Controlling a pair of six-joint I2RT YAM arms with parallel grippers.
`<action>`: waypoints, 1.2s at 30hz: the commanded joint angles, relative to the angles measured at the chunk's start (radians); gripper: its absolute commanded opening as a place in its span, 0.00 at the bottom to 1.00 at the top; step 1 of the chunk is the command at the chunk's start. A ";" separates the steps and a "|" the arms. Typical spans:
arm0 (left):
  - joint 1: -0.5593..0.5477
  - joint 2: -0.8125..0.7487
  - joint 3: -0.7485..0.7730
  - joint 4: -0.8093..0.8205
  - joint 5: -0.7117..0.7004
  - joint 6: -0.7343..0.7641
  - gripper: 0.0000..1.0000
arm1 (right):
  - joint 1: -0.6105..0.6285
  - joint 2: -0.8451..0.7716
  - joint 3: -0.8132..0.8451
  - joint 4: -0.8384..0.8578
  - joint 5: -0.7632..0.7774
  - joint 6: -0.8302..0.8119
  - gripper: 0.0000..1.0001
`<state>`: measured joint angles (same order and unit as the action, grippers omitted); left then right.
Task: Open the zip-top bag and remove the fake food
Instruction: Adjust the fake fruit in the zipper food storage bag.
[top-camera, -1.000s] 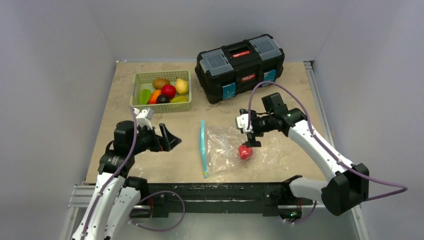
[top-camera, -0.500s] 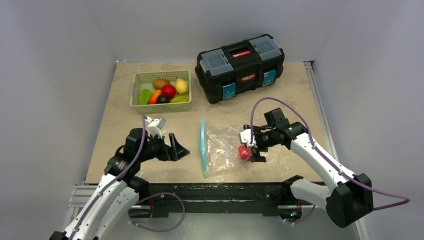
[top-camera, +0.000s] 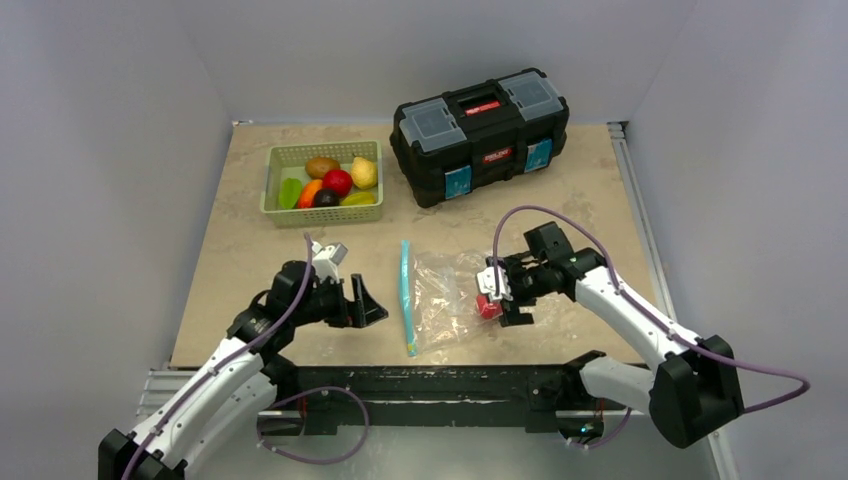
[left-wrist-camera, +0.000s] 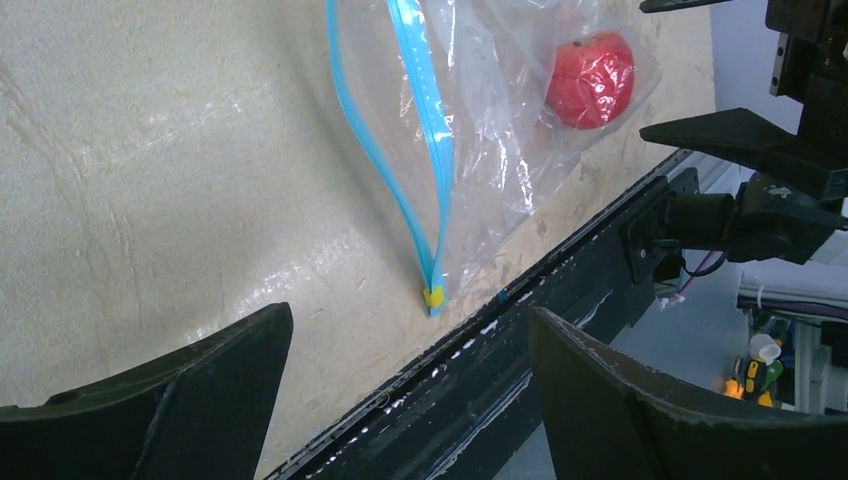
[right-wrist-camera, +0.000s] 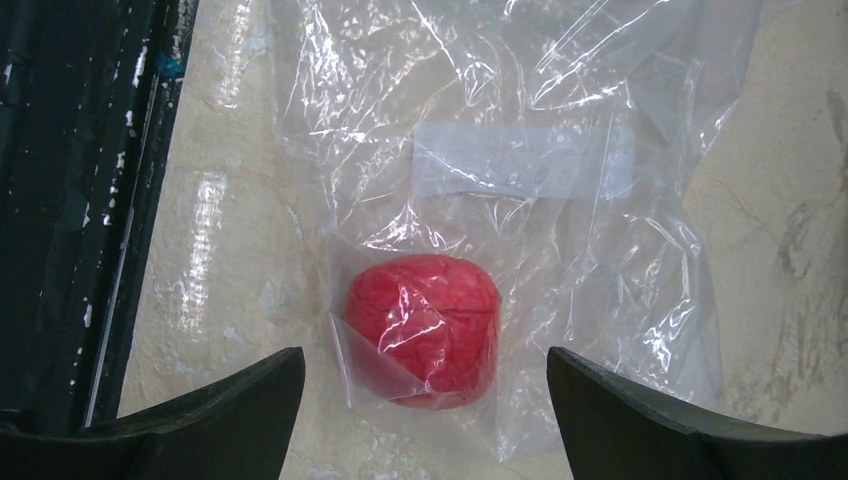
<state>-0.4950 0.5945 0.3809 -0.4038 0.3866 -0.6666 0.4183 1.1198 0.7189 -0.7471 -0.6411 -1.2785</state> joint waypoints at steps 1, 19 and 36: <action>-0.008 0.017 -0.015 0.081 -0.022 -0.013 0.86 | -0.002 0.020 -0.021 0.037 0.043 -0.010 0.87; -0.015 0.238 -0.010 0.206 -0.031 0.004 0.68 | 0.049 0.124 -0.035 0.121 0.134 0.033 0.55; -0.063 0.406 0.049 0.284 -0.025 0.004 0.44 | 0.061 0.138 -0.031 0.115 0.125 0.045 0.68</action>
<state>-0.5461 0.9863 0.3847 -0.1814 0.3588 -0.6697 0.4763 1.2652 0.6952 -0.6353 -0.5114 -1.2388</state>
